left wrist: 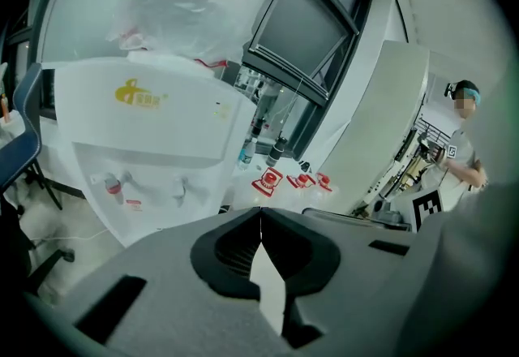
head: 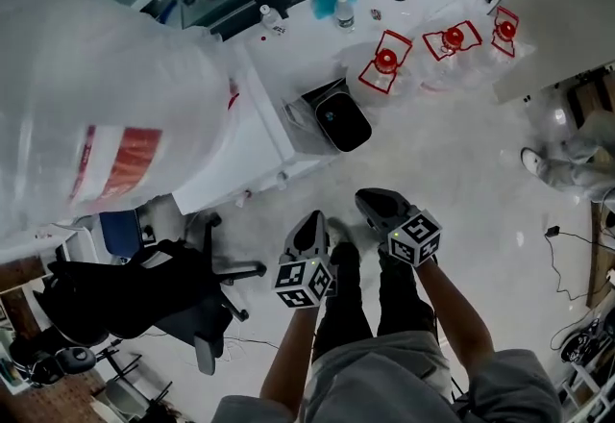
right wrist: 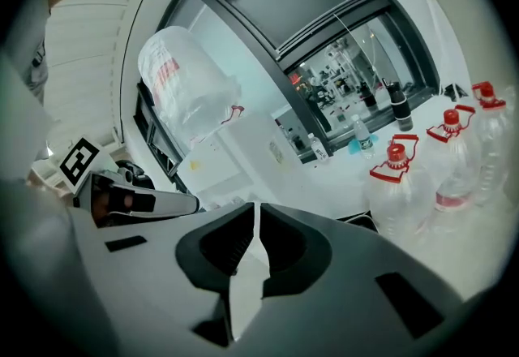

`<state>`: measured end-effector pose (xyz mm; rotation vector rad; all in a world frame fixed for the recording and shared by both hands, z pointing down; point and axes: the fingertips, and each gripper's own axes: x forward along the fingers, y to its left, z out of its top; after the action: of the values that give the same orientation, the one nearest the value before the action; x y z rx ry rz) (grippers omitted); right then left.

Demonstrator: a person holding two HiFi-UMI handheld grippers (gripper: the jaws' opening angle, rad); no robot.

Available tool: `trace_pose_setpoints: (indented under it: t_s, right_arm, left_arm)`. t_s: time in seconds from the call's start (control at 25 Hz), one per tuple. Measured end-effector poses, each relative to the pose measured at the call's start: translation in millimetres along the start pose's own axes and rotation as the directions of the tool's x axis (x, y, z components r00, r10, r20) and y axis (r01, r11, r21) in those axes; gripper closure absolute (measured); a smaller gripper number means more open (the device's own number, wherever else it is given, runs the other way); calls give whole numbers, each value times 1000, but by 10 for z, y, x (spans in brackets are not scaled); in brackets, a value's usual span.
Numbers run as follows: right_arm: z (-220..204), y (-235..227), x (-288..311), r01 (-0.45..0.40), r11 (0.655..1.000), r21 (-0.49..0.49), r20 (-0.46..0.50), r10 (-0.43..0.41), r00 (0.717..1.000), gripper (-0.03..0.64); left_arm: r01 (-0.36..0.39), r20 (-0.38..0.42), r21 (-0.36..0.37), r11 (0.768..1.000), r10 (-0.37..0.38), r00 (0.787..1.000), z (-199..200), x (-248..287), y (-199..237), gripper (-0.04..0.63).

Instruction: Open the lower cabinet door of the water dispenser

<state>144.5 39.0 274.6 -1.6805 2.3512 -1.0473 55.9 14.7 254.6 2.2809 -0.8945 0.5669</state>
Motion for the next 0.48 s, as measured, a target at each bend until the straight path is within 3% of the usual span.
trace_pose_setpoints:
  t_s: [0.32,0.48]
  right_arm:
    - [-333,-491,356,4,999,50,13,-4,1000,603]
    - [-514,-715,466,18,1000,18,0,-18,1000,603]
  left_arm:
    - [1,-69,38,999,2,998,-296,570,205,584]
    - [-9,-75,29,1000,11,997,-415,779,328,584]
